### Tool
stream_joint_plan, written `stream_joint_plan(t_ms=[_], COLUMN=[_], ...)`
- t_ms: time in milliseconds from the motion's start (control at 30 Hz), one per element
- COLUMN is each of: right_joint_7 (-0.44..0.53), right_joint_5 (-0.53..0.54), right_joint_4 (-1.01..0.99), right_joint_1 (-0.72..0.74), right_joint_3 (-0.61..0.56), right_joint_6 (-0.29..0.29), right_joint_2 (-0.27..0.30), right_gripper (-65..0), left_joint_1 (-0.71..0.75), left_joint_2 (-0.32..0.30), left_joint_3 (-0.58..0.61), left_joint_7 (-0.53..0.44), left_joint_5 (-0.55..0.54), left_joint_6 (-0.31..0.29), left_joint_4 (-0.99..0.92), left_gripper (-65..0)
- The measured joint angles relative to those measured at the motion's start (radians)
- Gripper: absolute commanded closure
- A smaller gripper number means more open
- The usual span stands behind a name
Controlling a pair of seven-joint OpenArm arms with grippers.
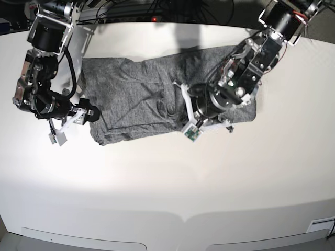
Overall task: Fold the T-shirt properly
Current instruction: 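Release the folded end and press it flat with the left gripper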
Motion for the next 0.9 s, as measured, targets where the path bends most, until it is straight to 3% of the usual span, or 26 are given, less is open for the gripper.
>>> stream_joint_plan(t_ms=[100,300,533,700,900], right_joint_7=[0.000,0.002,0.009,0.009,0.009], right_joint_5=[0.000,0.000,0.001,0.001,0.001], right_joint_4=[0.000,0.000,0.000,0.000,0.000], right_joint_1=[0.000,0.000,0.000,0.002,0.003], right_joint_3=[0.000,0.000,0.000,0.000,0.000], right_joint_6=[0.000,0.000,0.000,0.000,0.000], right_joint_2=[0.000,-0.001,-0.002,-0.002,-0.002], right_gripper=[-32.1,-32.1,-32.1,-32.1,-32.1], left_joint_1=[-0.003,0.000,0.065,0.245,0.414], left_joint_2=[-0.002,-0.003,-0.006,-0.089,-0.151], left_joint_3=[0.000,-0.013,-0.120,-0.202,-0.240], left_joint_7=[-0.038,-0.045,0.053,0.061,-0.037], left_joint_5=[0.036,0.057,0.056,0.010,-0.032], left_joint_6=[0.001,0.146,0.156,0.159,0.163], left_joint_4=[0.000,0.004,0.176,0.274,0.306], left_gripper=[0.0,0.0,0.0,0.0,0.0])
